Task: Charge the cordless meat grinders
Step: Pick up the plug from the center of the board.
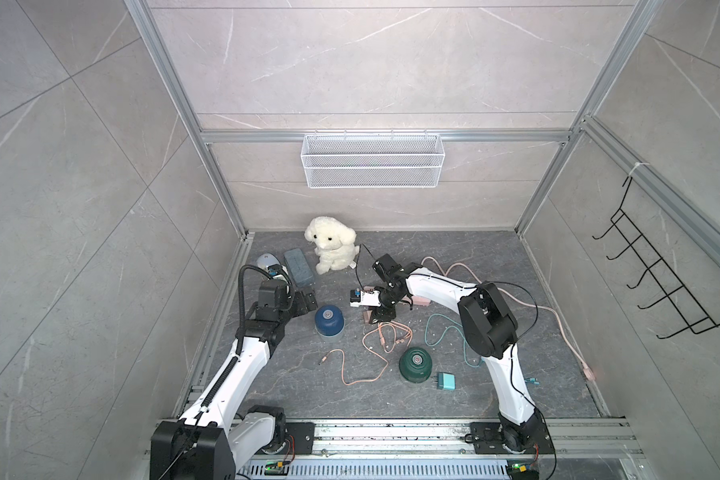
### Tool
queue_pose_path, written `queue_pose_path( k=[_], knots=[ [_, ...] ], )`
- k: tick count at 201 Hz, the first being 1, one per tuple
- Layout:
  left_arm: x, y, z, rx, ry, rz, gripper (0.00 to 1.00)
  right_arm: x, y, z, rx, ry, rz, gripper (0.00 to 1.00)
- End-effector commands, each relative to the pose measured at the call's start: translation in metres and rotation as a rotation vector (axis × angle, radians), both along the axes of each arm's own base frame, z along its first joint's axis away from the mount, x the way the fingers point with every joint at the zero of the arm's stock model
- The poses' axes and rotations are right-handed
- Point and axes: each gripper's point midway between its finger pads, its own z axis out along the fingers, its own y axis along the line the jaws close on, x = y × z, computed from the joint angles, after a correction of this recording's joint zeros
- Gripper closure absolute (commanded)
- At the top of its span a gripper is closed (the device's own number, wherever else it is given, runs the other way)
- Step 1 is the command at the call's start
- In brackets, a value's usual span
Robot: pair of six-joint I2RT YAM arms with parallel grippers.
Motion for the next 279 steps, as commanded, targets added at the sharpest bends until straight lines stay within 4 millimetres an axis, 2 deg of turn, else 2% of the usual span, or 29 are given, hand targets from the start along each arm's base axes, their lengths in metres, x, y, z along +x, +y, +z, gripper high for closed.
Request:
queue_pose_path(
  k=[1,25,41,77,136,175,199,233,263,279],
  knots=[
    [0.003,-0.005,0.023,-0.030,-0.044,-0.012,0.01,-0.009,-0.004,-0.009,-0.070,0.049,0.010,0.53],
    [0.002,-0.008,0.023,-0.039,-0.038,-0.025,0.01,-0.010,-0.003,-0.006,-0.056,0.050,0.007,0.65],
    [0.002,-0.012,0.024,-0.049,-0.029,-0.045,0.01,-0.011,0.000,0.005,-0.034,0.040,0.004,0.68],
    [-0.001,-0.030,0.040,-0.090,0.020,-0.142,0.01,-0.011,0.011,0.067,0.146,-0.089,0.015,0.69],
    [-0.013,-0.090,0.082,-0.320,0.062,-0.415,0.07,-0.028,0.005,0.151,0.352,-0.176,0.038,0.69],
    [-0.031,-0.143,0.104,-0.469,0.065,-0.623,0.12,-0.036,-0.003,0.180,0.441,-0.199,0.043,0.69],
    [-0.042,-0.165,0.115,-0.554,0.054,-0.720,0.13,-0.042,-0.005,0.196,0.493,-0.198,0.049,0.69],
    [-0.053,-0.188,0.106,-0.568,0.113,-0.776,0.16,-0.043,-0.007,0.209,0.538,-0.211,0.051,0.69],
    [-0.047,-0.192,0.080,-0.536,0.204,-0.738,0.21,-0.043,-0.005,0.217,0.565,-0.222,0.057,0.69],
    [-0.042,-0.193,0.074,-0.520,0.220,-0.725,0.23,-0.043,-0.006,0.219,0.567,-0.227,0.056,0.69]
  ],
)
